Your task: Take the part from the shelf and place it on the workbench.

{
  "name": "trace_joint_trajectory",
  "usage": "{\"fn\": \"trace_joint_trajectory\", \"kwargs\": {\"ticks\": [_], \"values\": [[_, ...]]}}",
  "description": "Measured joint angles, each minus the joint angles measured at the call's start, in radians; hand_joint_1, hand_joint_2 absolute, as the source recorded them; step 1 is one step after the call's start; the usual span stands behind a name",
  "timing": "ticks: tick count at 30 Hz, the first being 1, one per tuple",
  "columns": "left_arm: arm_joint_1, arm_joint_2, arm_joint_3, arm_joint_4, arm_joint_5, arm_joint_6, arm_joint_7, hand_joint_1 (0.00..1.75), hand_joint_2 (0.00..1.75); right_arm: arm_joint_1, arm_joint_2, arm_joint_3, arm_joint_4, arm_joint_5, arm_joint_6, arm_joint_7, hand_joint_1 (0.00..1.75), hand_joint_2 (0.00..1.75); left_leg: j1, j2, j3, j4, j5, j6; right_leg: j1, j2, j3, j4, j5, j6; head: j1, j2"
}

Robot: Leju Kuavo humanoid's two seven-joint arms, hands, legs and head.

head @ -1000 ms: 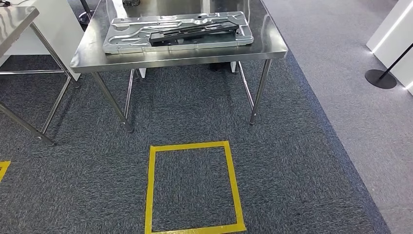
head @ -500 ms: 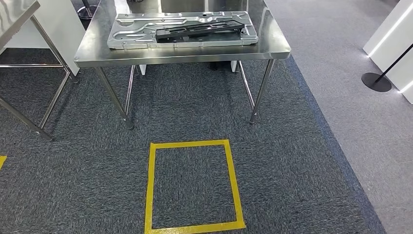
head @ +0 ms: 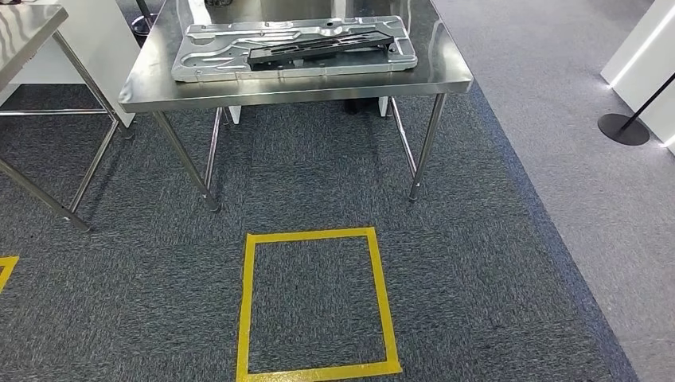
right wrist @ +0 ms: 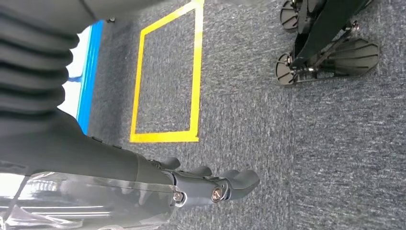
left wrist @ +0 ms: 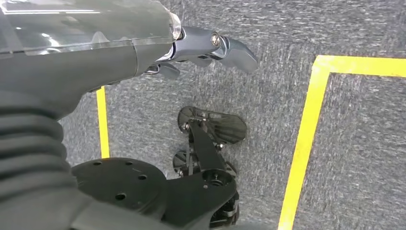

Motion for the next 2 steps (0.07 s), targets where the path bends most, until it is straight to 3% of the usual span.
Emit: {"fn": "trace_joint_trajectory", "kwargs": {"ticks": [2], "values": [[0.002,0.0,-0.006,0.0,0.009,-0.001,0.007,0.0,1.75,0.002,-0.001,0.009,-0.001,-0.019,0.001,0.0,0.0,1.75,0.0,0.0,0.0,0.0,0.0,0.0,0.0,0.0,0.0,0.0,0.0,0.0,0.0,0.0]]}}
